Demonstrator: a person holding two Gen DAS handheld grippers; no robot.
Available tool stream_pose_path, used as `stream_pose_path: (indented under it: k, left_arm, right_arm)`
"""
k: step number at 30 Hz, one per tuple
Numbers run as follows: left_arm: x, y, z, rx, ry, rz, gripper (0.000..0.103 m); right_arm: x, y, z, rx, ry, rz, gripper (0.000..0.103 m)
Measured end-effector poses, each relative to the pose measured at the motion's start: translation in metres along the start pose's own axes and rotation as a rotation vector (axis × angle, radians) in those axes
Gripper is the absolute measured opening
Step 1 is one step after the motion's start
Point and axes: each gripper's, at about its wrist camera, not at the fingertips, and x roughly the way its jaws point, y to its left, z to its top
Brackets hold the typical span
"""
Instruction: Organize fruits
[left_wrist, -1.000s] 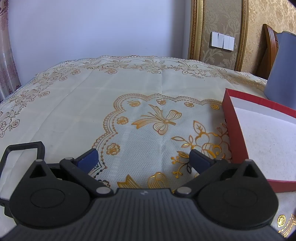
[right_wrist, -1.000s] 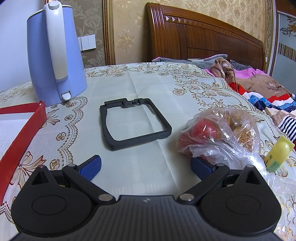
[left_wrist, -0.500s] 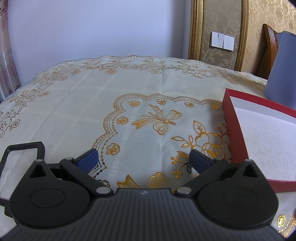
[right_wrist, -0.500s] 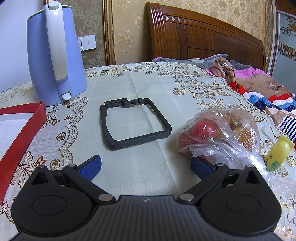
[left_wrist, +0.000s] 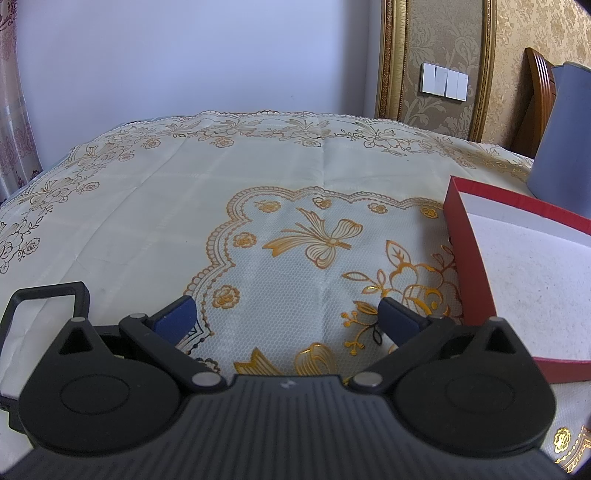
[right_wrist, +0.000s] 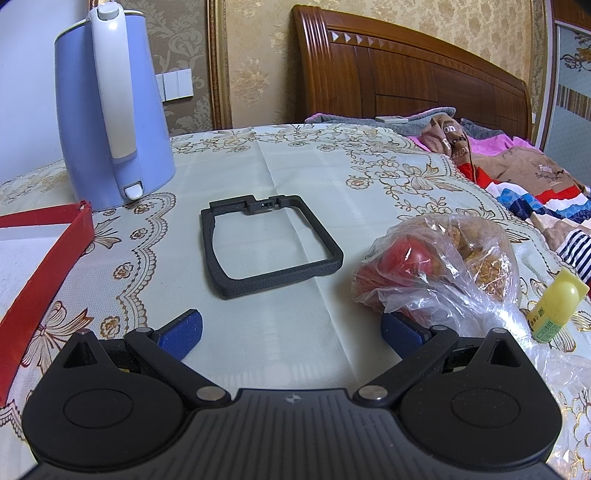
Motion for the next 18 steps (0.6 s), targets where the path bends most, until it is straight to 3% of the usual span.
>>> stream_pose_path:
  k: [4,7,9,11,14,16,18]
  left_arm:
    - [0.0,0.0,0.0,0.0,0.0,0.0,0.103]
    - [0.0,0.0,0.0,0.0,0.0,0.0,0.103]
    - [0.0,0.0,0.0,0.0,0.0,0.0,0.103]
    - [0.0,0.0,0.0,0.0,0.0,0.0,0.103]
    - [0.0,0.0,0.0,0.0,0.0,0.0,0.103]
    - [0.0,0.0,0.0,-0.002,-0.001,-0.002,0.103]
    - [-0.001,0.0,0.0,-0.003,0.005,0.002,0.103]
  right_arm:
    - [-0.025,0.003,-0.007,-0.001,0.004,0.029,0.103]
    - [-0.063,0.006,-0.012,0.01,-0.07,0.004,0.103]
    - [-0.103,0.011,-0.017,0.029,-0.159,-0.029,0.103]
    - [-0.154,0.021,-0.032,0.021,-0.313,-0.031,0.103]
    - [-0.212,0.033,-0.081,0.115,-0.531,-0.042,0.103]
    - [-0.228,0.034,-0.116,0.226,-0.617,0.031,0.103]
    - [-0.231,0.038,-0.133,0.259,-0.607,0.064,0.103]
